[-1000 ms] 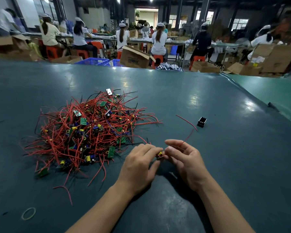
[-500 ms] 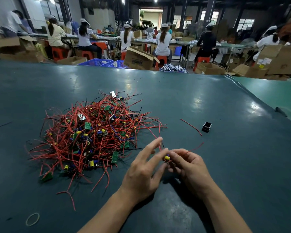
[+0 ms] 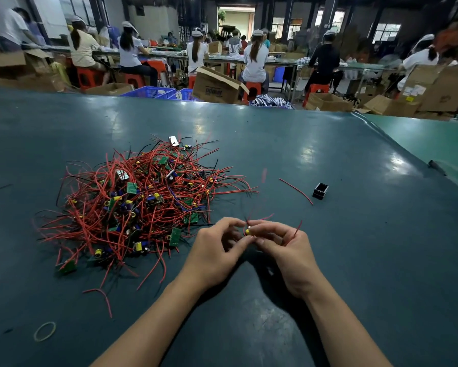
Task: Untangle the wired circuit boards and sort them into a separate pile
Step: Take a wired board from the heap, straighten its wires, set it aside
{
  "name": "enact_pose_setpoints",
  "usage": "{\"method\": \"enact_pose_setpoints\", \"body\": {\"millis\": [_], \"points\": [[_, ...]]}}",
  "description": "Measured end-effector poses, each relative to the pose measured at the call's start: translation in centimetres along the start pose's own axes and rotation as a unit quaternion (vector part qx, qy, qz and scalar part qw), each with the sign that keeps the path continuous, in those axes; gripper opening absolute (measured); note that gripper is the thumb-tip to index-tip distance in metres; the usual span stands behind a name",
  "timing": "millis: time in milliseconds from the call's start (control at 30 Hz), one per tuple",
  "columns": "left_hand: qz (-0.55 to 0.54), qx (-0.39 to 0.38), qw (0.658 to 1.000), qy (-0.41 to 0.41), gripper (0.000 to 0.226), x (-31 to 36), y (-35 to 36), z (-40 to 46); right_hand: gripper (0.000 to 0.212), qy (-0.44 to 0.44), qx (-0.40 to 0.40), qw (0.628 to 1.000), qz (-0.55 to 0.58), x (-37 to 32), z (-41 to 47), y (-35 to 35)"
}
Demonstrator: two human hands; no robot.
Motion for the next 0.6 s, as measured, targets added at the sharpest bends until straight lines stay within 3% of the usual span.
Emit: {"method": "enact_pose_setpoints", "body": {"millis": [100,200,267,333,433,600], "points": [[-0.107,0.022,0.99,-0.085,0.027,-0.78,-0.38,0.6,0.047,-0.011,-0.046,0.999,-0.019,0.0,-0.15,0.39],[-0.156,0.033,0.983,-0.096,0.032,-1.02,-0.53,0.67,0.053,0.014,-0.105,0.994,0.02,-0.24,-0.33,0.19],[-0.157,0.038,0.982,-0.093,0.035,-1.08,-0.6,0.48,0.055,0.025,-0.095,0.993,0.062,-0.27,-0.23,-0.12],[-0.158,0.024,0.984,-0.081,0.027,-1.05,-0.57,0.41,0.048,0.038,-0.061,0.994,0.085,-0.06,0.18,-0.3],[-0.177,0.005,0.982,-0.068,0.014,-0.91,-0.46,0.42,0.019,0.037,-0.013,0.999,0.015,0.26,0.55,-0.1],[-0.197,-0.002,0.979,-0.055,0.008,-0.47,-0.66,0.37,0.007,0.026,0.027,0.999,-0.016,0.34,0.37,-0.13]]}}
Point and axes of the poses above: each hand's wrist, its own z-axis towards the middle knuckle, its own y-axis out of the palm, x = y × z, the point moved 2 cm from there along z, towards the middle knuckle, and after that the axes turned 14 degrees about y, right-handed, at the moved point
